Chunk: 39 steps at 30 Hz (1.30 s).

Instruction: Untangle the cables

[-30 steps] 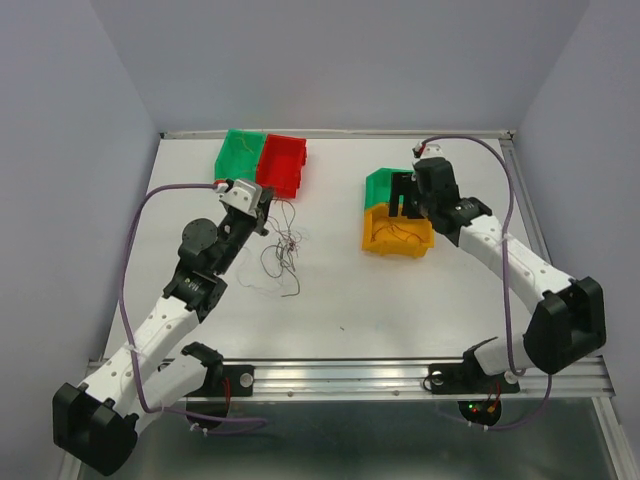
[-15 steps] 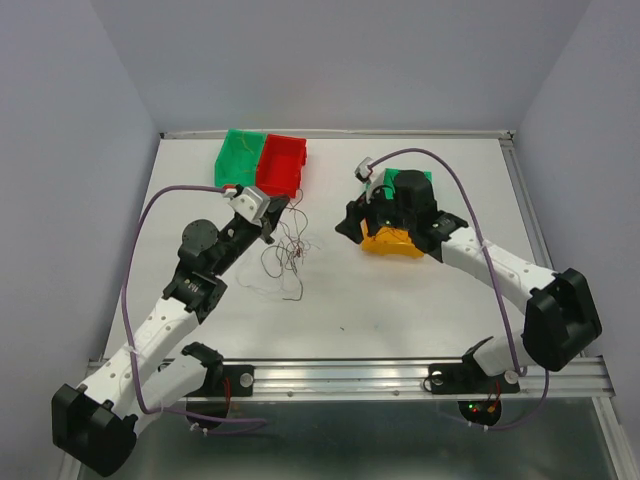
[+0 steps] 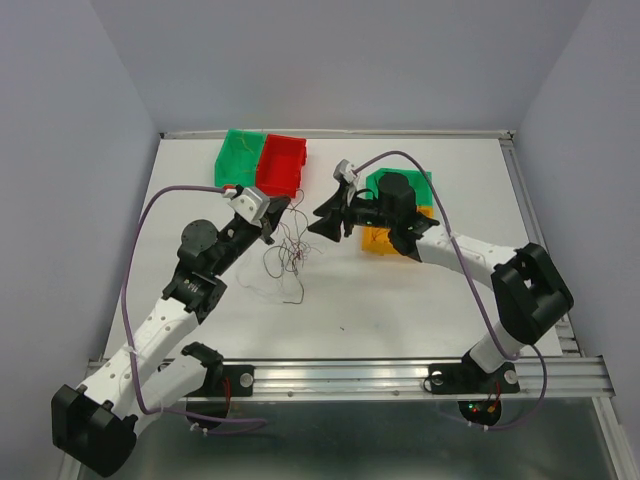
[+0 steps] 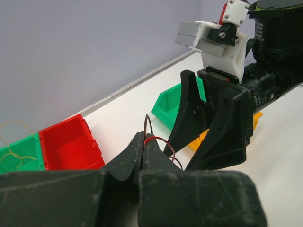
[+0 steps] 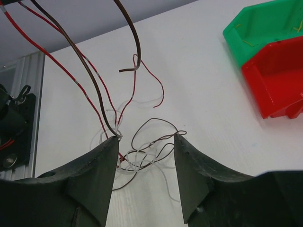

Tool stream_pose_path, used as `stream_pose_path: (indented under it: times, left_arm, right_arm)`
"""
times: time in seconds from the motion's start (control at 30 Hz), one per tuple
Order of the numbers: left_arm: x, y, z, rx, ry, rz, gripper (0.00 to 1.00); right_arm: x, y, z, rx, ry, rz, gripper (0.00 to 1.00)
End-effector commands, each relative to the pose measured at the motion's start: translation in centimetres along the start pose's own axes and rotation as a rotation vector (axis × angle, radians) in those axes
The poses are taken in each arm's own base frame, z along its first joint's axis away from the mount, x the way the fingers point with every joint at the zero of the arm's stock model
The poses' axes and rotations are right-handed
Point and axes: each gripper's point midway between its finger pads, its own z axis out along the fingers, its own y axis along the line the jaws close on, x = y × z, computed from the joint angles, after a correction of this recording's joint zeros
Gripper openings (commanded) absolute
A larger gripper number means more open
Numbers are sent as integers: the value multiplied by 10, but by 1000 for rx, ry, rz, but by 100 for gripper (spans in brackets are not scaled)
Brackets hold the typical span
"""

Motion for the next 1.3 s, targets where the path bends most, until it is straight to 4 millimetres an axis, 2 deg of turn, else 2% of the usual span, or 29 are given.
stream_pose_path:
  times: [0.0,0.23,0.33,0.4,0.43,0.47,0.53,0.57,0.63,0.73,0.93,1.03,1.13,1.17,1.2,1.23,1.27]
  left_arm:
    - [-26,-1,0,8,-76,10,2]
    - [-22,-3,3,22,-62,3,2]
    - [-21,-2,4,17,-57,2,2]
    - [-21,-5,4,31,-56,2,2]
    - [-21,-6,4,40,-57,2,2]
    - [-22,-6,3,40,-58,2,2]
    - [-24,-9,2,51,-63,7,2]
    - [-22,-9,1,51,-61,8,4]
    - [-22,-9,0,49,-62,11,5]
    - [-21,-8,-1,43,-62,12,9]
    - [-20,-3,1,19,-56,16,13]
    - [-22,4,1,-18,-58,20,13]
    - [-21,4,2,-14,-54,22,20]
    - [-20,3,3,-9,-50,22,31]
    - [-20,3,3,-7,-50,22,32]
    - [-18,2,3,-2,-44,29,24]
    - [-18,3,3,-7,-36,34,5]
  right_arm:
    - [-37,16,11,-88,-122,-74,56]
    - [-42,30,12,-145,-167,-108,56]
    - [-43,30,15,-141,-170,-100,55]
    - [-44,26,17,-115,-174,-92,42]
    - [-44,22,18,-102,-175,-89,25]
    - [-45,22,18,-97,-177,-90,17]
    - [-46,20,18,-83,-181,-86,3]
    - [-48,13,17,-43,-190,-85,1]
    - [-51,6,12,23,-206,-76,1]
    - [-61,-16,0,192,-255,-56,1]
    - [-77,-28,-21,324,-327,-26,1]
    - [-79,-40,-33,427,-371,3,0]
    - [-80,-47,-40,477,-389,20,0]
    - [-81,-48,-42,488,-394,18,1]
    - [-80,-48,-42,489,-393,17,0]
    - [-81,-48,-42,486,-394,16,0]
    - [-80,-47,-42,481,-393,17,0]
